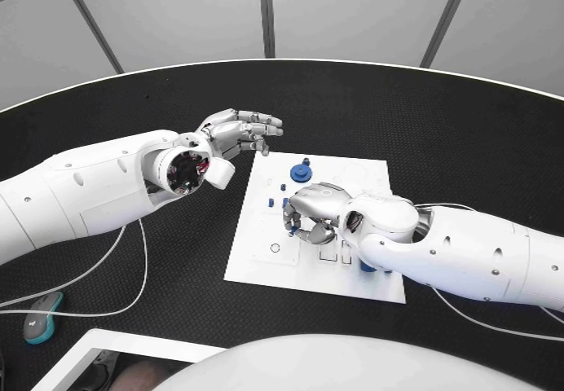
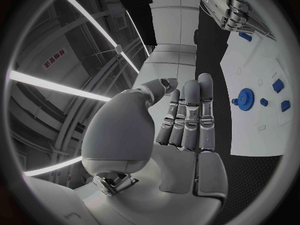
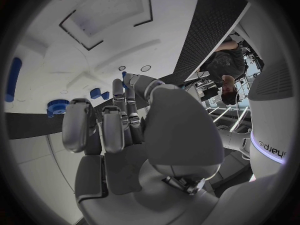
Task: Assemble the parts on the task board
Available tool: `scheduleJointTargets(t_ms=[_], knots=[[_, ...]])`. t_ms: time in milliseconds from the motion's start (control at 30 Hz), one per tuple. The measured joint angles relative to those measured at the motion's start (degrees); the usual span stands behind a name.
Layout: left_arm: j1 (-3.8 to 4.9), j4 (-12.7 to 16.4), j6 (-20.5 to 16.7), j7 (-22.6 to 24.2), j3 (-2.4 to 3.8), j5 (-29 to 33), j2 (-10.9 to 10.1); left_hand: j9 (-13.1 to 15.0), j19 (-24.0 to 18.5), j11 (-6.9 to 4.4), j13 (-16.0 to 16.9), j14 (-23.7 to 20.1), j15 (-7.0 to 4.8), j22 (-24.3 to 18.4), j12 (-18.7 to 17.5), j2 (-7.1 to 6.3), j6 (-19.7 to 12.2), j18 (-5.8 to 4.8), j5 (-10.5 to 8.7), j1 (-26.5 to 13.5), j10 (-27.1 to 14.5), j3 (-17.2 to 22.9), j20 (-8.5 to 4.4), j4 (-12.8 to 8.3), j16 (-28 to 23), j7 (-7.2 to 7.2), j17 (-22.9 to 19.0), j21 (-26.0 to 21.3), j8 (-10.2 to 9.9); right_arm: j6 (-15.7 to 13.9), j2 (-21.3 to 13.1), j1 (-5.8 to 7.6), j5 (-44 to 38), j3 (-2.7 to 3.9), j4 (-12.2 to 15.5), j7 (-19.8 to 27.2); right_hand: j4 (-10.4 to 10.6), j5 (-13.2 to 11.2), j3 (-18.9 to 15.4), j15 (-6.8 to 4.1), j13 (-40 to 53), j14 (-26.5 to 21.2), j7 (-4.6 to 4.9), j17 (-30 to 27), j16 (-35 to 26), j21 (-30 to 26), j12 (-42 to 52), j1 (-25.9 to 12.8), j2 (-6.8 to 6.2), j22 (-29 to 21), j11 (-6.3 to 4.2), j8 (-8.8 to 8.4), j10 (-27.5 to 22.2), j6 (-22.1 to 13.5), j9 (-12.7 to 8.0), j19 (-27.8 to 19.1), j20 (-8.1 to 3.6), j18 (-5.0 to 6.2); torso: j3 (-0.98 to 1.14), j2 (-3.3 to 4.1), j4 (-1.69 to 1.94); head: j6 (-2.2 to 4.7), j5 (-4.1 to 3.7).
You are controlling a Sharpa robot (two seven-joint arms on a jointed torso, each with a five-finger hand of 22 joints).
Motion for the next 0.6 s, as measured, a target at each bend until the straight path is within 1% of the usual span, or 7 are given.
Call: scheduleJointTargets(t_ms=[67, 233, 367, 600], knots=[[0.0, 0.0, -0.03, -0.02, 0.0, 0.0, -0.02, -0.03, -0.37, 0.0, 0.0, 0.0, 0.0, 0.04, 0.0, 0.27, 0.0, -0.01, 0.0, 0.27, 0.0, 0.0, -0.05, 0.0, -0.23, 0.0, -0.05, 0.0, 0.0, -0.08, 0.12, -0.03, 0.0, 0.0, -0.17, 0.01, 0.0, 0.0, 0.0, 0.0, -0.01, 0.0, 0.0, 0.0, 0.0, 0.0, 0.0, -0.09, 0.09, 0.0, 0.0, 0.0, 0.0, 0.0, 0.0, 0.0, 0.0, 0.0, -0.01, 0.01, -0.01, 0.0, 0.01], [0.01, 0.03, 0.0, -0.06, 0.0, 0.0, -0.02, -0.06, -0.37, 0.0, 0.01, 0.0, 0.0, 0.08, 0.0, 0.26, 0.0, -0.01, 0.0, 0.26, 0.0, 0.0, -0.05, 0.0, -0.22, 0.0, -0.06, 0.0, 0.0, -0.06, 0.3, -0.07, 0.0, 0.0, -0.47, -0.03, 0.0, 0.0, 0.0, 0.0, -0.02, 0.0, 0.0, -0.01, 0.0, 0.0, 0.0, -0.24, 0.23, 0.0, 0.0, -0.11, 0.0, -0.01, 0.01, 0.0, 0.0, 0.0, -0.02, 0.02, -0.02, 0.0, 0.02], [0.01, 0.06, 0.02, -0.1, 0.0, 0.0, -0.04, -0.06, -0.38, 0.0, 0.0, 0.0, 0.0, 0.08, 0.0, 0.26, 0.0, -0.01, 0.0, 0.26, 0.0, 0.0, -0.05, 0.0, -0.22, 0.0, -0.05, 0.0, 0.0, 0.16, 0.47, -0.09, 0.0, 0.0, -0.72, -0.17, 0.0, 0.0, 0.0, 0.0, 0.02, 0.0, 0.0, -0.01, 0.0, 0.0, -0.01, -0.25, 0.24, 0.0, 0.0, 0.21, 0.0, -0.01, 0.01, 0.0, 0.0, 0.0, -0.02, 0.03, -0.02, 0.0, 0.02], [0.01, 0.12, 0.06, -0.15, 0.0, 0.0, -0.05, -0.06, -0.37, 0.0, 0.01, 0.0, 0.0, 0.08, 0.0, 0.26, 0.0, -0.01, 0.0, 0.26, 0.0, 0.0, -0.05, 0.0, -0.22, 0.0, -0.05, 0.0, 0.0, 0.44, 0.85, -0.13, 0.0, 0.0, -1.33, -0.38, 0.0, 0.0, 0.0, 0.0, 0.02, 0.0, -0.01, -0.01, 0.0, 0.0, -0.01, -0.25, 0.24, 0.0, 0.0, 0.22, 0.0, -0.02, 0.2, 0.0, 0.0, 0.0, -0.02, 0.03, -0.03, -0.01, 0.02]])
